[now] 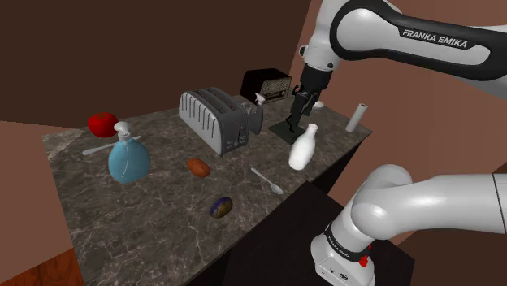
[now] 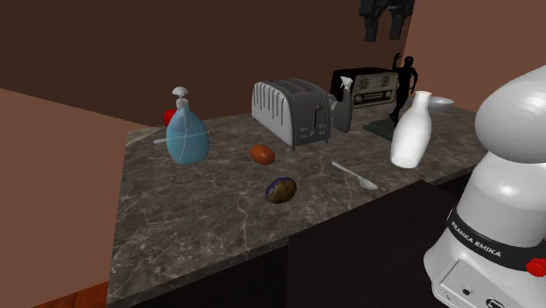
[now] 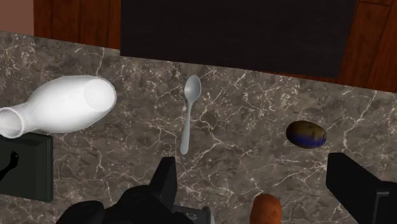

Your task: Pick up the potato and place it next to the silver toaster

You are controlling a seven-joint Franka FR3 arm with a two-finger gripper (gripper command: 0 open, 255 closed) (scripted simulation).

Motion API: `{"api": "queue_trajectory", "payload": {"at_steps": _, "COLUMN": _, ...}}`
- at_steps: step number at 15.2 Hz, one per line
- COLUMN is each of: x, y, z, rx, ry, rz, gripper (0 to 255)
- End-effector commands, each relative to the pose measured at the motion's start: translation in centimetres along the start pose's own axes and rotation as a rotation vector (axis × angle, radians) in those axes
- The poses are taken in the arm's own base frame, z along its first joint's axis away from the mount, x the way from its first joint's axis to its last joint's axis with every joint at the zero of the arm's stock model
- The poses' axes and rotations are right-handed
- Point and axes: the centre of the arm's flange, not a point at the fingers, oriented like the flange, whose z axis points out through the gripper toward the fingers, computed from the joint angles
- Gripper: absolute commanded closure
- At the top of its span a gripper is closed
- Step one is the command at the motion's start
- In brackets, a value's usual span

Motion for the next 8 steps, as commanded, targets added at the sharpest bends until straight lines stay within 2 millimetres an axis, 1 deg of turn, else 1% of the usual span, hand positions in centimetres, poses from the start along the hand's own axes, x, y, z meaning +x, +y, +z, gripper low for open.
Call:
{"api": "queue_trajectory", "payload": {"at_steps": 1, "x": 0.0, "y": 0.0, "z": 0.0, "rx": 0.0, "ry": 0.0, "rz": 0.0, "gripper": 0}}
{"api": "queue_trajectory", "payload": {"at_steps": 8, "x": 2.8, "y": -2.1, "z": 8.2, "rx": 0.028, "ry": 0.044, "rz": -0.235, "gripper": 0}}
